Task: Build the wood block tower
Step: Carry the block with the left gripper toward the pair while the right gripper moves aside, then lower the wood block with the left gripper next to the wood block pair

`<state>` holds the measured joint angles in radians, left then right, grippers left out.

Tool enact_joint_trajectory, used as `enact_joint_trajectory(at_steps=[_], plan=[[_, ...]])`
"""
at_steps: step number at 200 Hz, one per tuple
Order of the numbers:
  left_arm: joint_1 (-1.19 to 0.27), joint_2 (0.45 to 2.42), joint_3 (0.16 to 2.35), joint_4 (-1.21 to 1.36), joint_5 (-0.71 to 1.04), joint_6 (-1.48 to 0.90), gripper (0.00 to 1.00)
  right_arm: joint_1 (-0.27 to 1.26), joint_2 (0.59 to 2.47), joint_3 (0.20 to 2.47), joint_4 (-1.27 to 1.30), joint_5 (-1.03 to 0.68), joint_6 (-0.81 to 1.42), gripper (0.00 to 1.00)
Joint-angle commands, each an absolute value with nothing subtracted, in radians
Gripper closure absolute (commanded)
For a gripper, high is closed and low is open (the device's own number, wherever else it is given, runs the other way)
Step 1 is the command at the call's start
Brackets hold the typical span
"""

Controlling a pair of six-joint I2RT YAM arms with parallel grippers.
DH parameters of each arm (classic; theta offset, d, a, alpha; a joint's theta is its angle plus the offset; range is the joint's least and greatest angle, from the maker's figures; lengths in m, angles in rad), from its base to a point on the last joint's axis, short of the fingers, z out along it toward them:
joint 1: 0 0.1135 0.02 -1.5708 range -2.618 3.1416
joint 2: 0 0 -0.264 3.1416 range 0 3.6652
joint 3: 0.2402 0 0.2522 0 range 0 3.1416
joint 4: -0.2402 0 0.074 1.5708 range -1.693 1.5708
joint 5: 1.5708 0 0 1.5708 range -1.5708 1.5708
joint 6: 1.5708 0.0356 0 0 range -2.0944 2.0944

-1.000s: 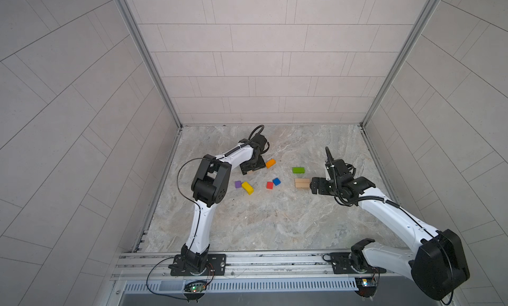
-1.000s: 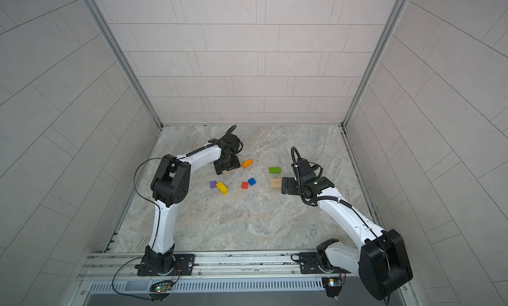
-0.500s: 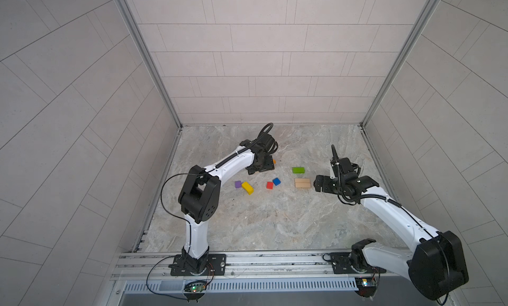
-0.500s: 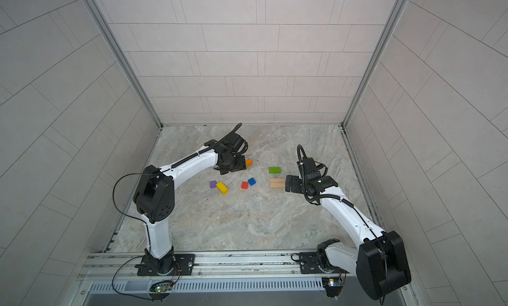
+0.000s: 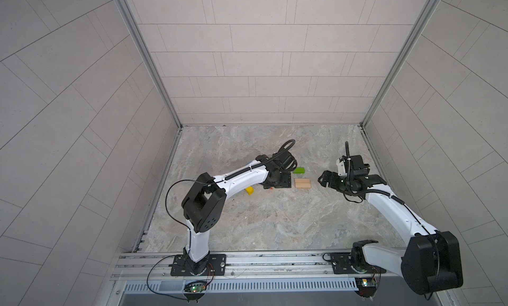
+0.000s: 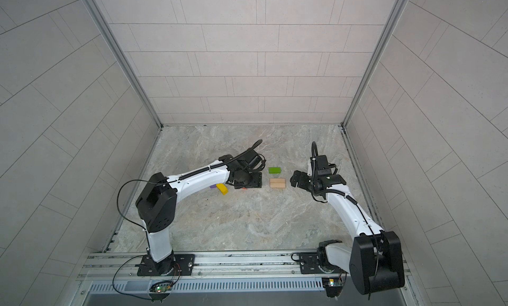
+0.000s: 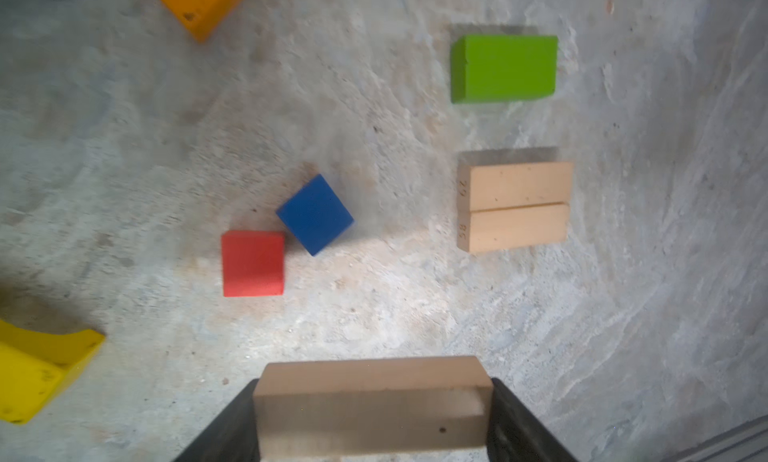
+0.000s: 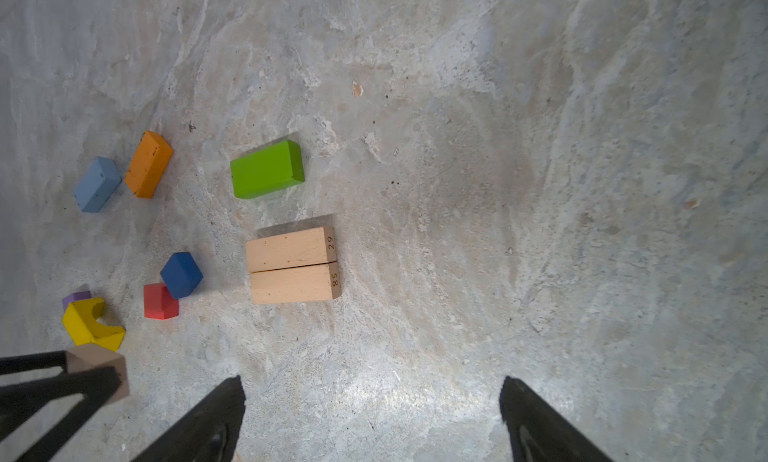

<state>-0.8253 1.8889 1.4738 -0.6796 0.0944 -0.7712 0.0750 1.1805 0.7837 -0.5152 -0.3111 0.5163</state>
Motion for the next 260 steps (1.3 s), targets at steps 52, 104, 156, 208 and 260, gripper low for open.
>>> enact_joint_trajectory(at_steps=[52, 104, 156, 208, 260], plan=[[-0.926, 1.971, 1.504, -0.603, 0.099, -0.813, 0.41, 0.024, 1.145, 0.762, -0.505, -0.352, 0.543, 0.03], [-0.977, 2.051, 1.573, -0.588, 0.077, -0.833, 0.41, -0.028, 1.085, 0.719, -0.506, -0.354, 0.55, 0.03], [-1.009, 2.145, 1.665, -0.587, 0.052, -0.845, 0.41, -0.052, 1.054, 0.706, -0.519, -0.365, 0.549, 0.03], [-1.009, 2.209, 1.728, -0.601, 0.011, -0.832, 0.4, -0.07, 1.04, 0.701, -0.538, -0.378, 0.537, 0.03], [-1.009, 2.253, 1.768, -0.617, -0.016, -0.821, 0.4, -0.078, 1.039, 0.704, -0.549, -0.388, 0.52, 0.03]])
